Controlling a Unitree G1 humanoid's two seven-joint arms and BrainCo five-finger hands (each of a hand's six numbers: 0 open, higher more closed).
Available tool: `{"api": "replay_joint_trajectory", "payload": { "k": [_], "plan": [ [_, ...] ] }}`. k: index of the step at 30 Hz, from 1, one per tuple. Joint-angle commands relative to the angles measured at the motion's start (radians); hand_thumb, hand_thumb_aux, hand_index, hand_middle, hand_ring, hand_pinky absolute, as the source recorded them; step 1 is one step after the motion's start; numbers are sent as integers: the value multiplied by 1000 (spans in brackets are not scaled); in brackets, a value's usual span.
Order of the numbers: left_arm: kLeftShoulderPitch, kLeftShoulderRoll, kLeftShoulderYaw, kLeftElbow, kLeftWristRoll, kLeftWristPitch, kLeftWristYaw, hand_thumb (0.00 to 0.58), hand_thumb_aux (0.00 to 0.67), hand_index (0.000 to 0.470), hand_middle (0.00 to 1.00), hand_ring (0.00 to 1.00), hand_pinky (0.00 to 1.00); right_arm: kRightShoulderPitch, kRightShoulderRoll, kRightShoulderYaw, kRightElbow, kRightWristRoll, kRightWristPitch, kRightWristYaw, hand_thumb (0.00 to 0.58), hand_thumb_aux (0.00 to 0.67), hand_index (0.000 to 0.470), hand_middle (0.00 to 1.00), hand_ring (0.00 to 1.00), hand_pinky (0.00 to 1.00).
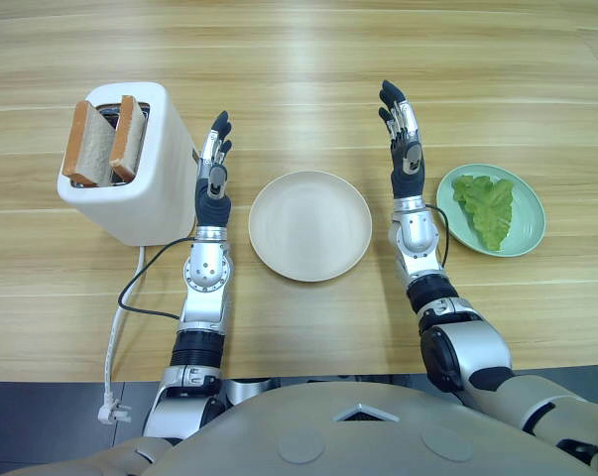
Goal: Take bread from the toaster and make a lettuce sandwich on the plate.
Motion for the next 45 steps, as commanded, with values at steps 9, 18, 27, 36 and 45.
{"api": "replay_joint_trajectory", "payload": {
  "k": [9, 18, 27, 36, 45],
  "plan": [
    [-5, 7, 0, 24, 12, -5, 13, 0, 0, 0, 0, 0, 0, -5, -1, 0, 6, -11, -1, -6, 0, 0, 0, 0, 0, 0],
    [8, 35, 0, -78, 119, -43, 54, 0, 0, 0, 0, 0, 0, -4, 1, 0, 7, -15, -1, -11, 0, 0, 0, 0, 0, 0],
    [119, 123, 200, -676, 386, 227, 67, 0, 0, 0, 0, 0, 0, -1, 13, 1, 6, -15, 2, -7, 0, 0, 0, 0, 0, 0],
    [218, 233, 549, -786, 470, 471, 91, 0, 0, 0, 0, 0, 0, 2, 21, 0, -3, -7, 2, 5, 0, 0, 0, 0, 0, 0],
    [279, 354, 557, -445, 527, 614, 91, 0, 0, 0, 0, 0, 0, -12, 26, 0, 6, -1, 7, 18, 0, 0, 0, 0, 0, 0]
  ]
}}
